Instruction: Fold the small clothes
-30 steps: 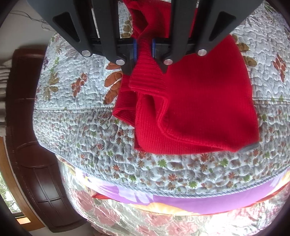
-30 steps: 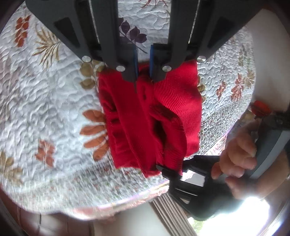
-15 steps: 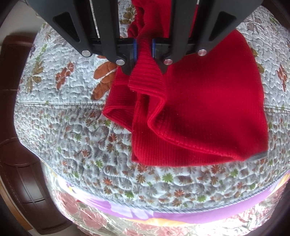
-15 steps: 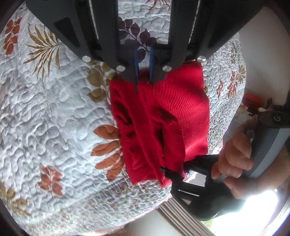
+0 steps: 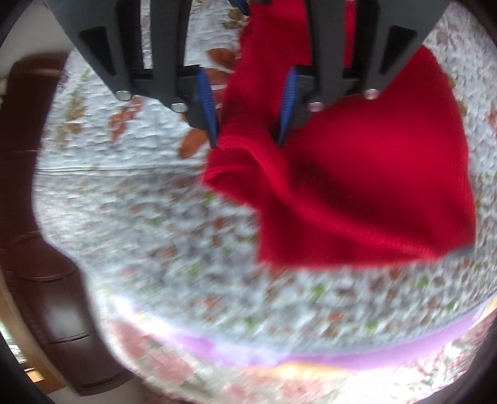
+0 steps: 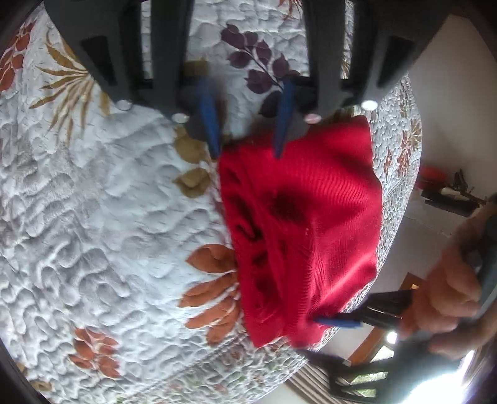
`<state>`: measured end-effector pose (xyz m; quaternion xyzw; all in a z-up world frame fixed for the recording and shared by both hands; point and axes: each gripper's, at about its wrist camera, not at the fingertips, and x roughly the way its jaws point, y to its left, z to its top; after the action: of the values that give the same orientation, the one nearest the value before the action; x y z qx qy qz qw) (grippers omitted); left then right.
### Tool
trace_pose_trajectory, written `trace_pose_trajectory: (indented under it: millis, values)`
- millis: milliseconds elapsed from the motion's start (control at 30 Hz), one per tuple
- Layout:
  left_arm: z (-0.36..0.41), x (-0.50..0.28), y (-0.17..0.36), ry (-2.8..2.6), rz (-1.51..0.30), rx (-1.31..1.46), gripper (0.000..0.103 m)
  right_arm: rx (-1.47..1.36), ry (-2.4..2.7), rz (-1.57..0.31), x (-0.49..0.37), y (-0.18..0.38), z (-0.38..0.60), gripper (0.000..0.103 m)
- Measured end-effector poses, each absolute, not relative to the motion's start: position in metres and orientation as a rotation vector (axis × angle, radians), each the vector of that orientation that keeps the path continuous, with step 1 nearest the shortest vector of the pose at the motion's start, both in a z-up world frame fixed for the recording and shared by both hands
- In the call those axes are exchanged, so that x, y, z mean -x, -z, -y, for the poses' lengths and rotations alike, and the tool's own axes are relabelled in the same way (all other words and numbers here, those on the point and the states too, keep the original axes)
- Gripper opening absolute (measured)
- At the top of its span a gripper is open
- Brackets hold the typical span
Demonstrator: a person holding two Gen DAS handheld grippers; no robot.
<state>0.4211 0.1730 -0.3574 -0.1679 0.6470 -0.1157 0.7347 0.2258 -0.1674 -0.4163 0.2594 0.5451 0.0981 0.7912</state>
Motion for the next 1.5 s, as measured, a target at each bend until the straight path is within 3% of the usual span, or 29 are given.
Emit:
trace_pose_trajectory:
  millis: [267, 500, 633, 700, 733, 1000, 1100, 1167, 1267, 1400, 1467, 1500]
  values:
    - [-0.227, -0.386, 0.304, 0.378, -1.271, 0.392, 0.052, -0.887, -0.401, -1.088, -0.270, 0.389, 0.219, 0.037]
    - [-0.263, -0.325, 0.331, 0.441, -1.305, 0.394, 0.052, -0.991, -0.525, -1.121, -0.400, 0.413, 0.223, 0.038]
    - [-0.266, -0.309, 0.355, 0.480, -1.351, 0.418, 0.052, -0.948, -0.559, -1.176, -0.431, 0.423, 0.210, 0.042]
    - [-0.268, -0.306, 0.362, 0.498, -1.362, 0.431, 0.052, -0.932, -0.580, -1.192, -0.436, 0.428, 0.204, 0.028]
    - [-0.269, -0.306, 0.364, 0.505, -1.365, 0.437, 0.052, -0.929, -0.589, -1.199, -0.438, 0.430, 0.203, 0.005]
    - [-0.261, -0.296, 0.375, 0.629, -1.405, 0.419, 0.051, -0.951, -0.469, -1.169, -0.437, 0.450, 0.226, 0.005]
    - [-0.256, -0.291, 0.384, 0.645, -1.440, 0.379, 0.051, -0.939, -0.485, -1.163, -0.430, 0.448, 0.220, 0.016]
    - [-0.258, -0.289, 0.388, 0.653, -1.453, 0.405, 0.051, -0.898, -0.465, -1.136, -0.411, 0.431, 0.221, 0.033]
    - [-0.262, -0.286, 0.389, 0.662, -1.446, 0.421, 0.052, -0.854, -0.470, -1.143, -0.377, 0.413, 0.212, 0.035]
    - [-0.269, -0.284, 0.394, 0.659, -1.449, 0.454, 0.052, -0.779, -0.497, -1.206, -0.345, 0.412, 0.183, 0.047]
    - [-0.271, -0.283, 0.393, 0.660, -1.446, 0.455, 0.052, -0.762, -0.500, -1.250, -0.344, 0.422, 0.170, 0.037]
    - [-0.274, -0.282, 0.390, 0.664, -1.440, 0.455, 0.052, -0.764, -0.503, -1.284, -0.346, 0.431, 0.166, 0.005]
